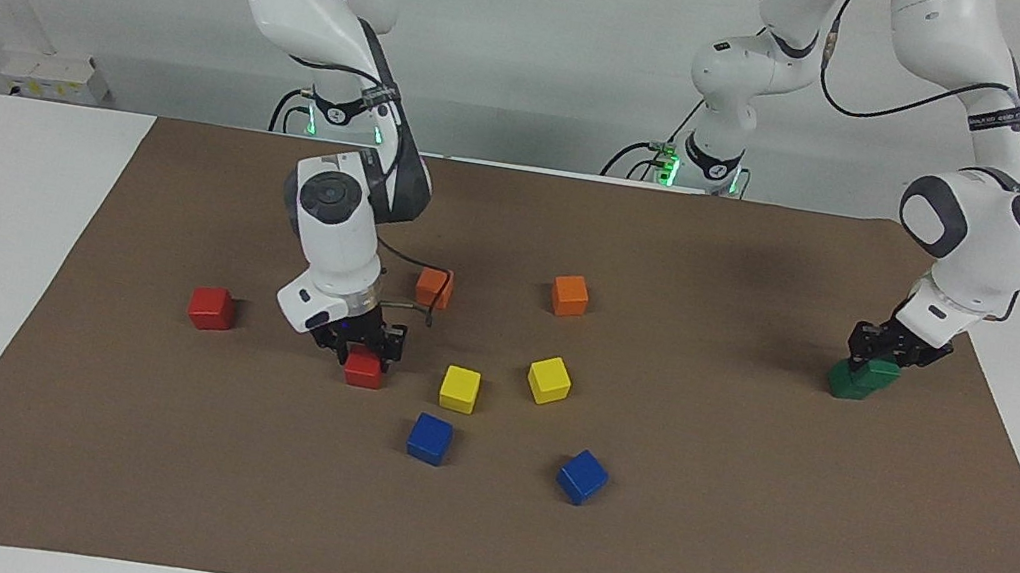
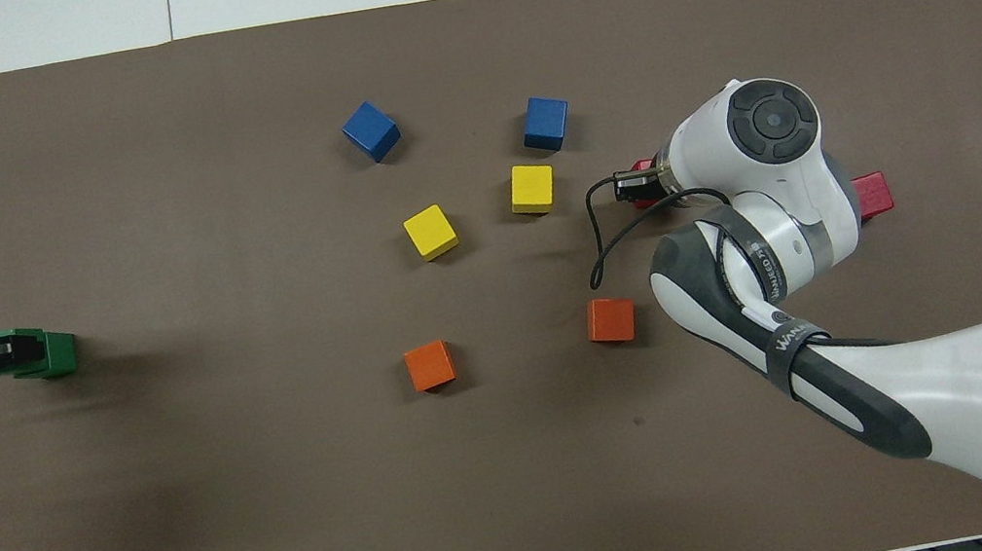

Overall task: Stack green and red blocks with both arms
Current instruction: 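Lower the green cube onto the placed green while the right gripper lifts the red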

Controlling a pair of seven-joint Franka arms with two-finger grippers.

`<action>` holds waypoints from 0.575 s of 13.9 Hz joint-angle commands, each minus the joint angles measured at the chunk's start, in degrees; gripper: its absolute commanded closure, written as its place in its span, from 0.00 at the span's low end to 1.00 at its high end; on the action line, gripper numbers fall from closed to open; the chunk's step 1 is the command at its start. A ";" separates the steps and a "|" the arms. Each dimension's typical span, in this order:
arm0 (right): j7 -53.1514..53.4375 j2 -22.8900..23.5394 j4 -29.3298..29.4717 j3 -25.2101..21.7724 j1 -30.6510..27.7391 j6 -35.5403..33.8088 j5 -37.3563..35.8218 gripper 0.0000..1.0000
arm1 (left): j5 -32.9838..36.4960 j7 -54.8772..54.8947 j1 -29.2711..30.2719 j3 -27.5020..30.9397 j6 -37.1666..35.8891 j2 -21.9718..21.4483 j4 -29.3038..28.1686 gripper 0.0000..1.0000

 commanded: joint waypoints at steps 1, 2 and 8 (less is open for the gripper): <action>-3.60 -1.45 6.49 0.40 -2.19 -10.97 -1.93 1.00 | -1.15 -0.23 0.98 -0.63 2.31 -0.85 -1.68 1.00; -5.61 -2.77 8.87 0.58 -3.60 -15.55 -1.93 1.00 | -1.15 -0.58 0.89 -0.63 2.83 -0.85 -1.94 1.00; -28.45 -10.95 11.09 0.67 -15.28 -27.88 0.60 1.00 | -1.15 0.03 0.80 -0.54 3.89 -0.85 -2.90 1.00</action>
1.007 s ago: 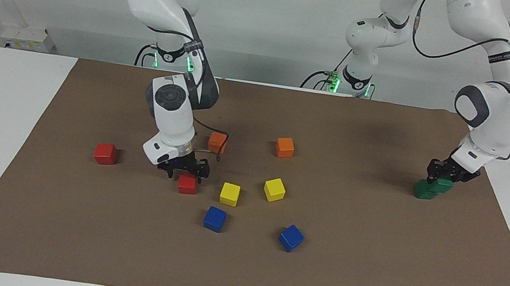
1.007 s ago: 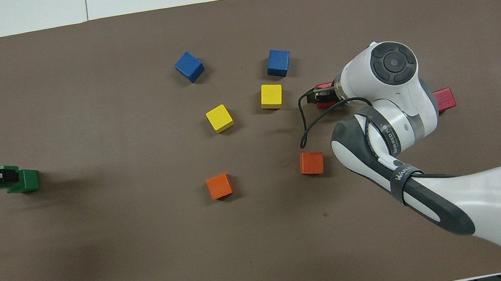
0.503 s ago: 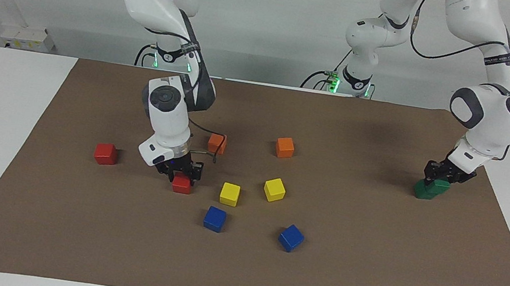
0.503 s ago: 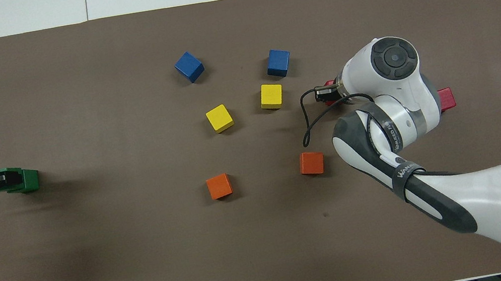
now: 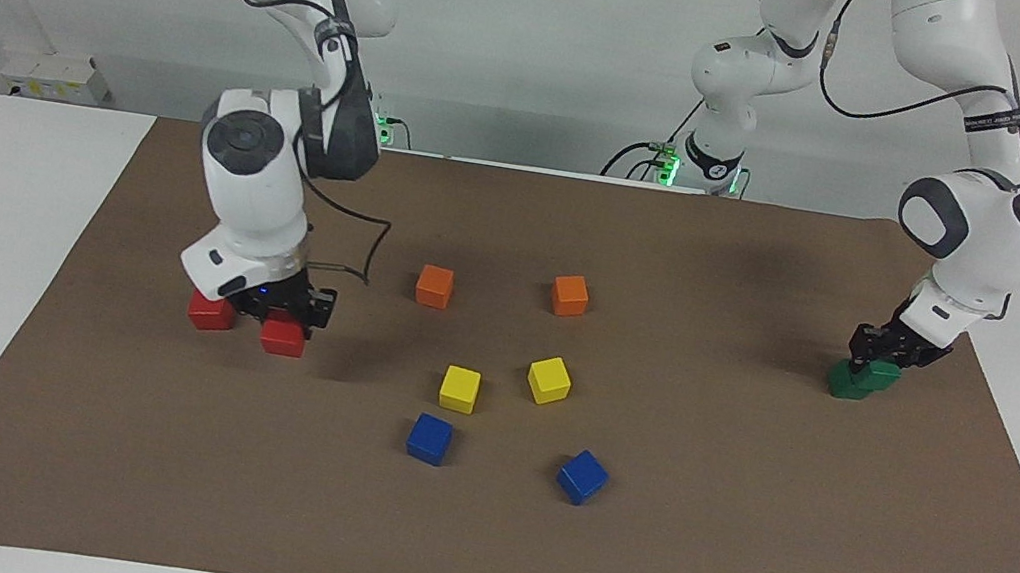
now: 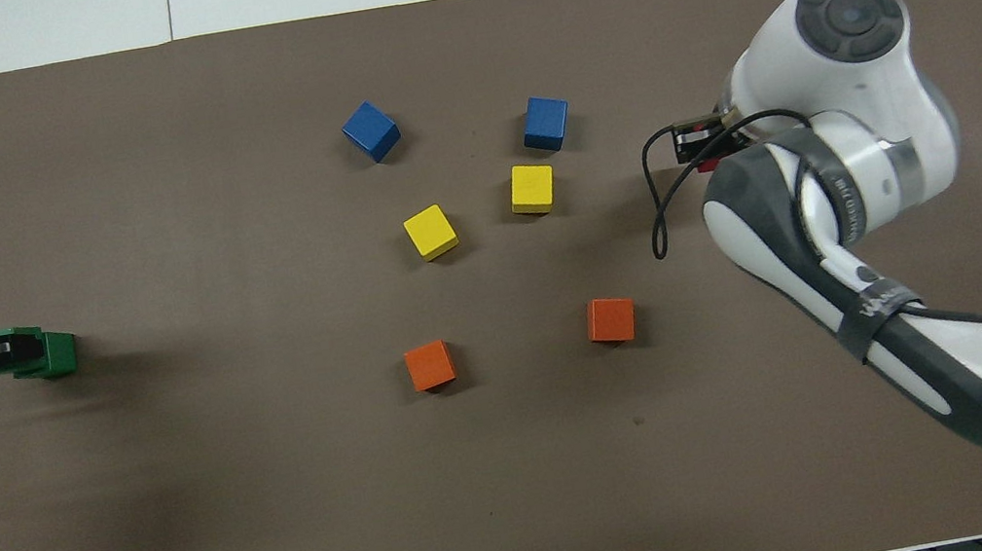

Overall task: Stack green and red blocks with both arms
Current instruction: 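Carry the red cube onto the placed red cube with the right gripper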

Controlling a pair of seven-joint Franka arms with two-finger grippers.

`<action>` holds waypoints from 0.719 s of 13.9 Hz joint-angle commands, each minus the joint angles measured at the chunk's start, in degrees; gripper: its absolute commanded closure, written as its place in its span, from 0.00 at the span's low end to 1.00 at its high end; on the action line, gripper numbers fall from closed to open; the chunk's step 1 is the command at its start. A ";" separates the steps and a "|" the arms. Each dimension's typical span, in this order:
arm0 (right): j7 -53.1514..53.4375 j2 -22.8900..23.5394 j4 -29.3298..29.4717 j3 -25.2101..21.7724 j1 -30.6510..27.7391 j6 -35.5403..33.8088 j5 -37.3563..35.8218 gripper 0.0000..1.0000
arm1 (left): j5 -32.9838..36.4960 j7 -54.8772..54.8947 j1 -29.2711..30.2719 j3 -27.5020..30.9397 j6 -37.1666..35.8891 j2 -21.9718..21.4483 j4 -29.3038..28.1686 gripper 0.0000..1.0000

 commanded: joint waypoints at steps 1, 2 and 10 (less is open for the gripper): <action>-10.47 -2.36 -2.01 0.80 -6.23 -1.73 2.51 1.00 | -0.76 0.17 0.61 -0.54 2.30 -0.84 -2.49 1.00; -14.86 -2.45 -2.45 0.80 -9.04 -0.95 3.04 1.00 | -0.76 0.25 0.61 -0.54 3.00 -0.84 -2.84 1.00; -19.21 -8.86 -20.63 0.71 -12.93 14.43 6.56 1.00 | -0.76 0.60 -0.10 -0.54 3.35 -0.84 -3.19 0.00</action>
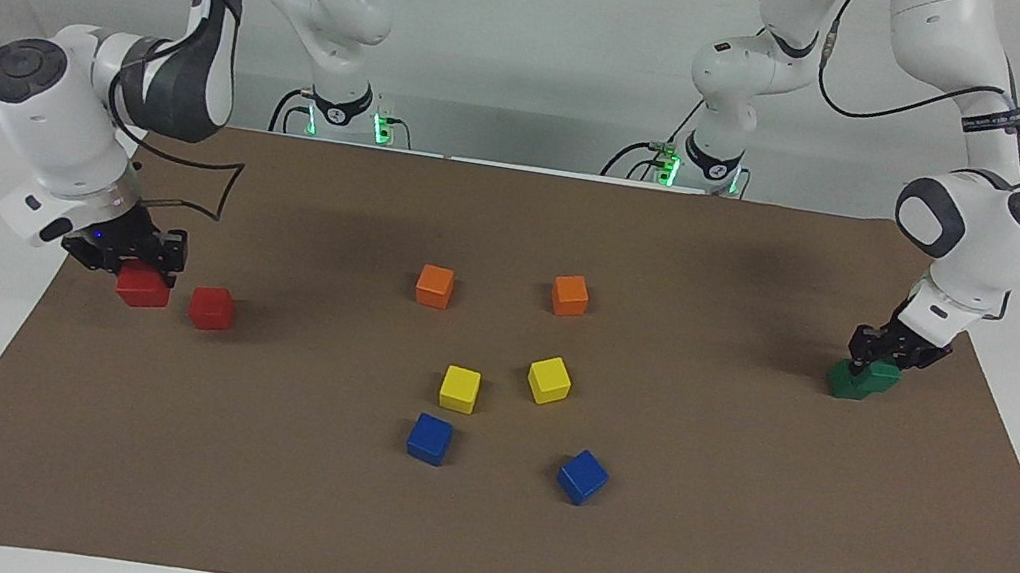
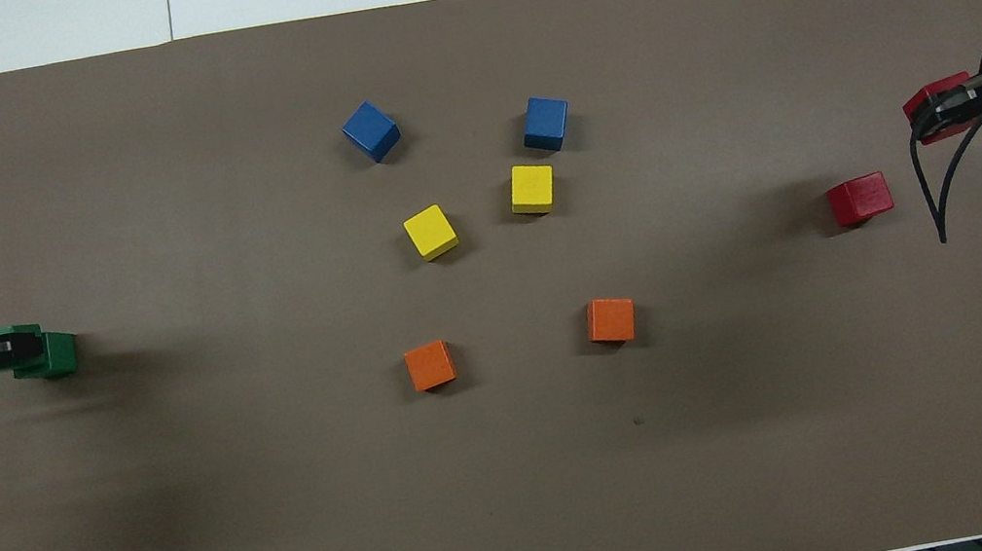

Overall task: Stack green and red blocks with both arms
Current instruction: 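Carry the red cube onto the placed red cube with the right gripper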

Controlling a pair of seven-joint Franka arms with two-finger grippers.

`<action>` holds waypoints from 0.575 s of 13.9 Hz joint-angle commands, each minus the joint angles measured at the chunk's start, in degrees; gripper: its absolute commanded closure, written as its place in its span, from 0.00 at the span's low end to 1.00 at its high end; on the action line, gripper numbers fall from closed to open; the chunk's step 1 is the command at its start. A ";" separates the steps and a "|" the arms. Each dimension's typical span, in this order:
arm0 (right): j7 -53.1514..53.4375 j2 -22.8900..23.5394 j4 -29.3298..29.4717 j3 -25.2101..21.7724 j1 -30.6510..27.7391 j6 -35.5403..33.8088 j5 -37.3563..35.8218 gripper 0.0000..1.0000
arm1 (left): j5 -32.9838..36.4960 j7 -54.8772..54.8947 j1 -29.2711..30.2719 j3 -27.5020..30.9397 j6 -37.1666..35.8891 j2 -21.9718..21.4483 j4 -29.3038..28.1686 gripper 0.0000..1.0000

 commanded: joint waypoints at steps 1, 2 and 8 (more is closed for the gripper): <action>-0.52 -4.99 -8.36 0.43 -0.62 4.61 1.82 1.00 | -0.75 0.52 -0.01 -0.09 1.82 -0.72 -1.75 0.00; -0.52 -5.60 -9.33 0.43 -0.62 5.23 1.82 1.00 | -0.75 0.52 -0.01 -0.09 1.82 -0.72 -1.67 0.00; -0.26 -5.87 -12.50 0.43 -0.62 8.84 1.82 1.00 | -0.58 0.35 -0.19 -0.18 -2.82 -0.46 4.03 0.00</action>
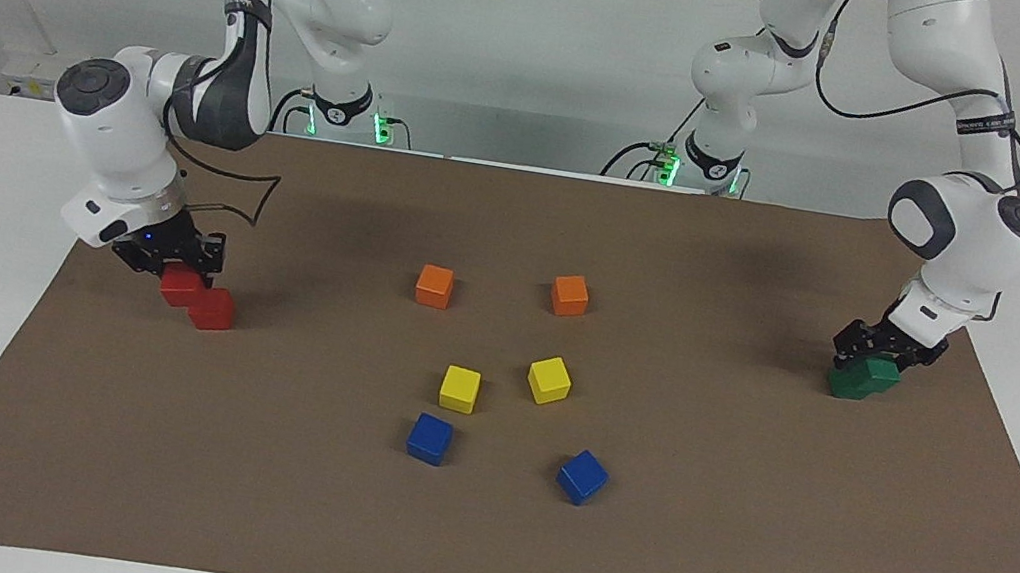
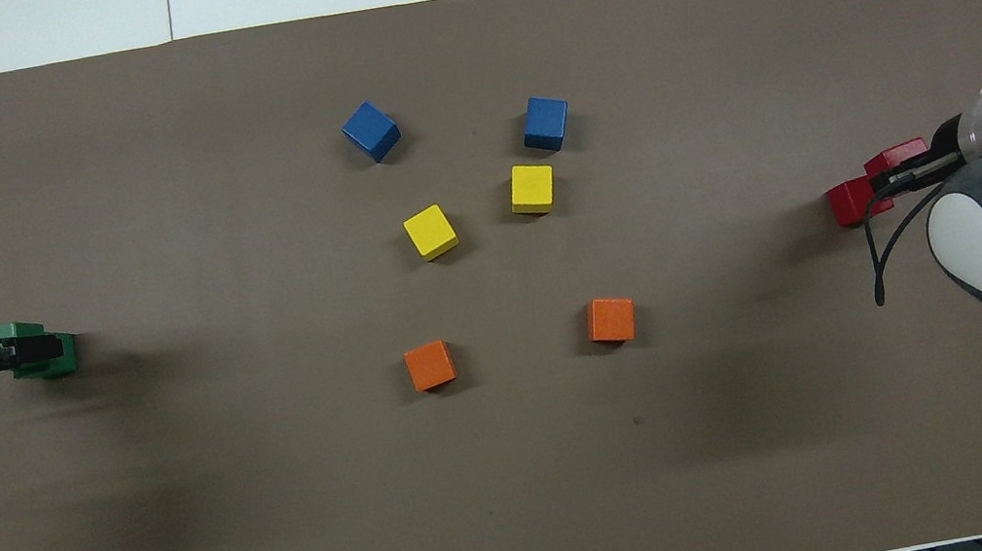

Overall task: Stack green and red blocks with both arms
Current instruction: 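Open the left gripper and withdraw it while the right gripper opens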

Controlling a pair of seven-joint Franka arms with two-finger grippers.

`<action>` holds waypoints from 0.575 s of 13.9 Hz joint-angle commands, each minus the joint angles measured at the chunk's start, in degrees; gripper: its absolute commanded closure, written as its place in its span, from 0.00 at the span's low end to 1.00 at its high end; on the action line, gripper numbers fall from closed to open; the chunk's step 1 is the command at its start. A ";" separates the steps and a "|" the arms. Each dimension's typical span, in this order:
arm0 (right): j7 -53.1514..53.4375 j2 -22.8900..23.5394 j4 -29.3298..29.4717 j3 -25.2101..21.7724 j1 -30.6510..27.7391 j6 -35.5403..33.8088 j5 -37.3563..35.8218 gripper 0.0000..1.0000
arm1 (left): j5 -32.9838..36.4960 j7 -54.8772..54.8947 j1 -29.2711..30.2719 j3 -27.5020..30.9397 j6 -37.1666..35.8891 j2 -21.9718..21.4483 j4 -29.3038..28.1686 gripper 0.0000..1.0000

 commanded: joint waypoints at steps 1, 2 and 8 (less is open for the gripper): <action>0.26 -1.29 -2.32 0.32 -0.53 1.93 1.19 1.00 | -0.40 0.35 -0.52 -0.16 -4.67 -0.69 4.65 0.00; 1.22 -0.94 -2.32 0.32 -0.53 2.10 1.19 1.00 | -0.40 0.35 -1.40 -0.08 -6.51 -1.30 6.49 0.00; 4.40 -0.59 -3.28 0.23 -0.45 4.99 1.19 1.00 | -0.05 0.17 -1.49 -0.34 -17.15 -6.03 13.98 0.00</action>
